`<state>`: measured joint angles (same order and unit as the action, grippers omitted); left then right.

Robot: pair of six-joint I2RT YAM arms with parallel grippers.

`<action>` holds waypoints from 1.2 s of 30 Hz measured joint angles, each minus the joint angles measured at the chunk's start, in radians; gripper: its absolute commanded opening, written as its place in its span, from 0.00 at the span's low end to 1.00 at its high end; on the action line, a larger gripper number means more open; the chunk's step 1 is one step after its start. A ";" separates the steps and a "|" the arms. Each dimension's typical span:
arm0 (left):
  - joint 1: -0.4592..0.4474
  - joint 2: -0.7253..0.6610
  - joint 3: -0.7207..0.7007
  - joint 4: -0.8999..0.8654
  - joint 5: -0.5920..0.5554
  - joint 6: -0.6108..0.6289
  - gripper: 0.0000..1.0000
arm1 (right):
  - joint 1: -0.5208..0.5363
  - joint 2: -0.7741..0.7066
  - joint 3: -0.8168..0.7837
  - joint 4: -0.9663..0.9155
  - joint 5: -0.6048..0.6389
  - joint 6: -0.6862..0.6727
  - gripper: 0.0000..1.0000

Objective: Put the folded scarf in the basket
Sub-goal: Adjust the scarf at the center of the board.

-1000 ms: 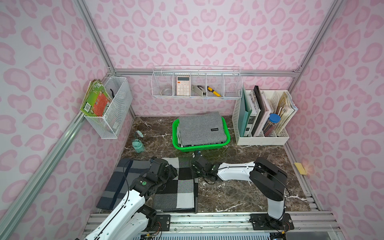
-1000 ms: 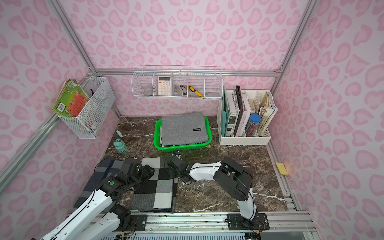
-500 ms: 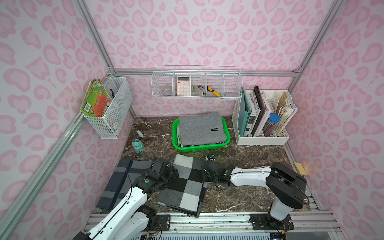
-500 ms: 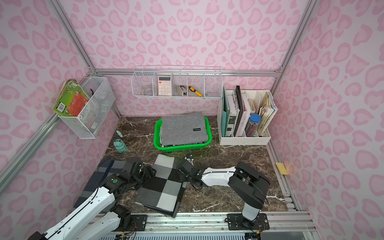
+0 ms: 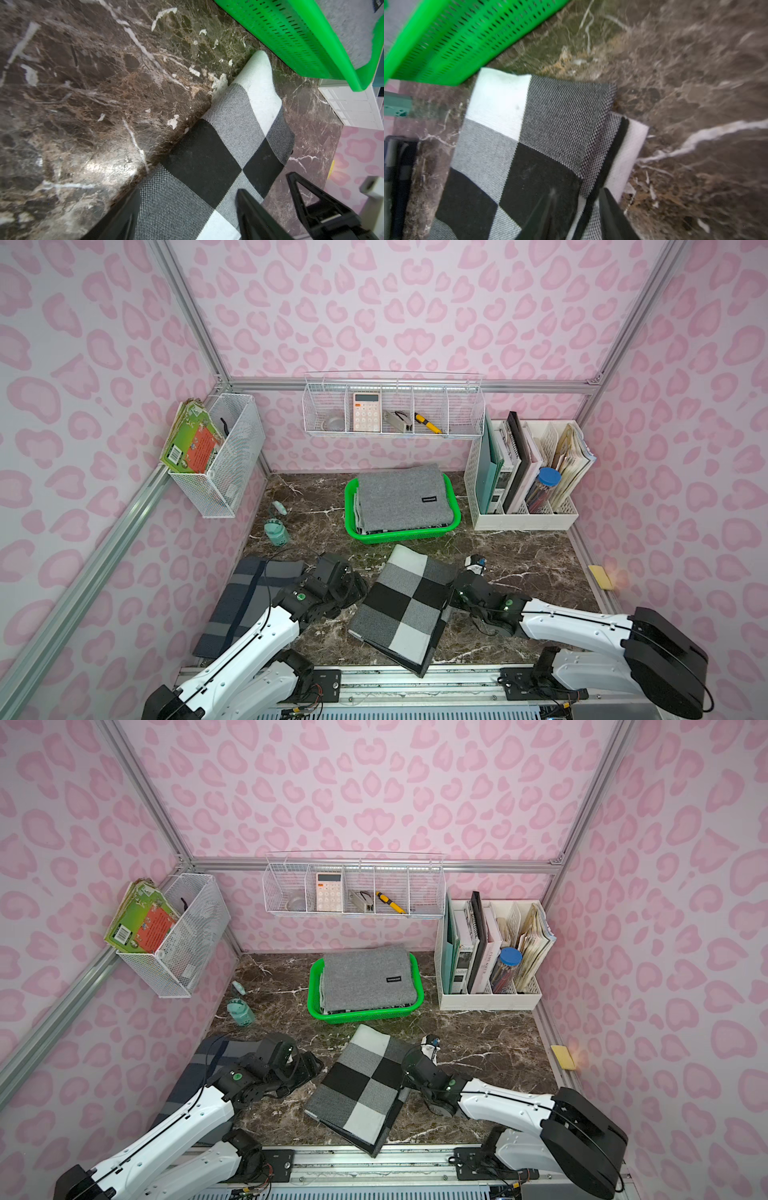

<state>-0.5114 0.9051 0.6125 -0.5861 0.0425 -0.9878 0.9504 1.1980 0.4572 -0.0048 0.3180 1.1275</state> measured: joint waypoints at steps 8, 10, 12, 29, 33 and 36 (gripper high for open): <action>-0.004 -0.021 -0.021 -0.106 0.027 -0.001 0.75 | -0.084 -0.071 0.026 0.028 -0.027 -0.179 0.53; -0.005 -0.036 -0.031 -0.127 0.030 -0.004 0.74 | -0.099 -0.014 0.076 0.026 -0.055 -0.229 0.51; -0.006 -0.056 -0.044 -0.141 0.042 -0.006 0.74 | -0.102 0.052 0.135 0.023 -0.098 -0.273 0.46; -0.048 -0.079 -0.178 -0.103 0.101 -0.093 0.56 | -0.127 0.319 0.172 0.059 -0.220 -0.374 0.38; -0.064 -0.050 -0.221 -0.023 0.113 -0.123 0.48 | -0.128 0.280 0.108 0.113 -0.214 -0.350 0.38; -0.069 0.002 -0.236 0.040 0.123 -0.145 0.44 | -0.127 0.222 0.045 0.129 -0.199 -0.322 0.39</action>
<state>-0.5804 0.9070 0.3767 -0.5461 0.1658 -1.1328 0.8230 1.4204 0.5026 0.1246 0.1192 0.8055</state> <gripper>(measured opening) 0.457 0.382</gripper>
